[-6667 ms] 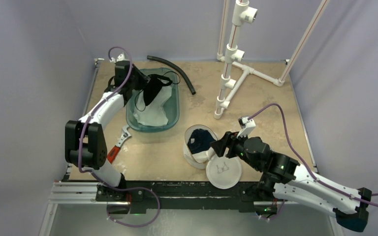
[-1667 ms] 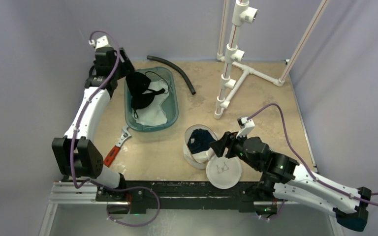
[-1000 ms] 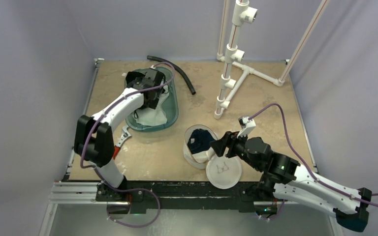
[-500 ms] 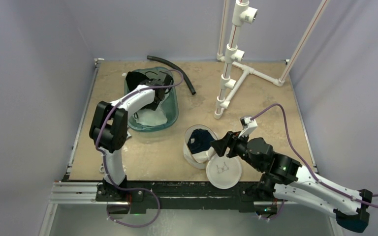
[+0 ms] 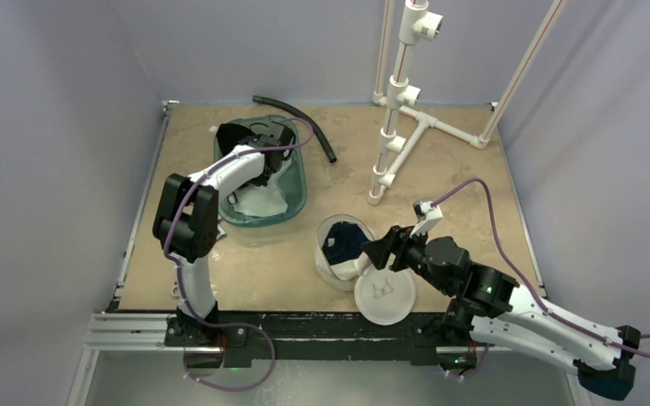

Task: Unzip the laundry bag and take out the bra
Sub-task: Adjust the bra in the bin.

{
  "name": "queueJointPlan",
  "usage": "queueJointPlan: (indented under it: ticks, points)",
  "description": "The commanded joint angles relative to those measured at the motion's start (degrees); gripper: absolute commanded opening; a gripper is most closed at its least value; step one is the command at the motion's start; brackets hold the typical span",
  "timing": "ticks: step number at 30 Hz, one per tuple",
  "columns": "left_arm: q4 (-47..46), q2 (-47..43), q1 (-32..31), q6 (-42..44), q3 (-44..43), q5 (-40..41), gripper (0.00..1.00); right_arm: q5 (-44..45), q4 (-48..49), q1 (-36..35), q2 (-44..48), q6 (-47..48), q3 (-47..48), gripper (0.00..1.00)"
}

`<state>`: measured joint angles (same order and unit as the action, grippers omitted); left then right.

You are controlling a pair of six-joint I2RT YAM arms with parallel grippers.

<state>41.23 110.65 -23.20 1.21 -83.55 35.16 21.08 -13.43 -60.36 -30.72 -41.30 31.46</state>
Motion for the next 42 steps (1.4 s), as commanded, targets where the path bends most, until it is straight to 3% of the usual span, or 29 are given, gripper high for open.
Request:
queueJointPlan:
  ticks: [1,13,32,36,42]
  points:
    - [-0.1,-1.5,0.2,0.0,-1.2,1.2,0.01,0.5,1.0,-0.3,0.6,0.4,-0.3,0.66]
    - [-0.7,-14.0,-5.2,2.7,-2.8,10.2,0.0,1.1,0.9,-0.3,0.8,0.4,-0.2,0.66]
    - [-0.4,-15.5,-17.4,-5.4,9.2,13.6,0.01,1.3,0.7,-0.2,0.7,0.2,-0.3,0.66]
    - [0.3,-14.9,-18.3,-7.0,10.5,13.2,0.27,1.3,0.9,-0.3,0.7,0.3,-0.3,0.66]
    - [2.3,-18.3,-20.3,-9.6,8.1,13.8,0.5,1.3,0.8,-0.2,1.0,0.2,-0.3,0.66]
